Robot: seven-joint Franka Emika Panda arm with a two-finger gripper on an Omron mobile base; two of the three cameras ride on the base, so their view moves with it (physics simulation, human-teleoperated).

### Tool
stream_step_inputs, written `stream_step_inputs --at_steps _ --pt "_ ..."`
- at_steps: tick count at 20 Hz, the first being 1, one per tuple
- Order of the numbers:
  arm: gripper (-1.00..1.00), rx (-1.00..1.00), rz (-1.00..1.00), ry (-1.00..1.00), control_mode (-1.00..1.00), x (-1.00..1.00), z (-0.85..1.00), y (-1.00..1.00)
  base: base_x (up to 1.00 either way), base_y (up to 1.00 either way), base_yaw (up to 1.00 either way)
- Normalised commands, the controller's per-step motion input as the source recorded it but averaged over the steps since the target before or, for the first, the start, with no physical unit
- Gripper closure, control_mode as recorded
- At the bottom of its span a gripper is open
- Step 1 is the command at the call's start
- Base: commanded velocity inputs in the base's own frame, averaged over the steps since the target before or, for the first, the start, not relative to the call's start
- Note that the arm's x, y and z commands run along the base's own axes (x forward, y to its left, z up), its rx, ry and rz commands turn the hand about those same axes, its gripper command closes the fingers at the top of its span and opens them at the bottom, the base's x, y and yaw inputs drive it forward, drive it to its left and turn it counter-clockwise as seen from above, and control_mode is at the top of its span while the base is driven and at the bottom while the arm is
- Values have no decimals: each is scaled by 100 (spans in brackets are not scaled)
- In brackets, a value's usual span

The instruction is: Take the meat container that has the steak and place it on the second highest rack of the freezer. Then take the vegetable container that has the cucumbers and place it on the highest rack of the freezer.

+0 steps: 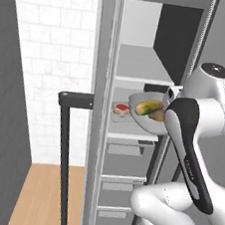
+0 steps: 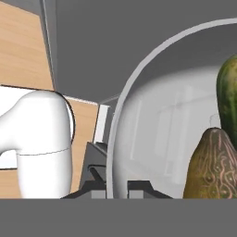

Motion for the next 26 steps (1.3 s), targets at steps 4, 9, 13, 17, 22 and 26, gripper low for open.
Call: stream_step_inputs --at_steps 4,9,13,17,22,26 --pt "100 0 -1 -9 -100 6 16 5 10 7 -1" --pt "100 0 -1 -18 -100 24 63 0 0 0 0" --pt "100 0 -1 -18 -100 89 39 0 0 0 0" --pt "100 0 -5 -9 -100 99 31 3 0 0 0" --pt "100 0 -9 -18 -100 79 11 0 0 0 0" --pt "100 0 -9 -14 -100 78 0 0 0 0 0"
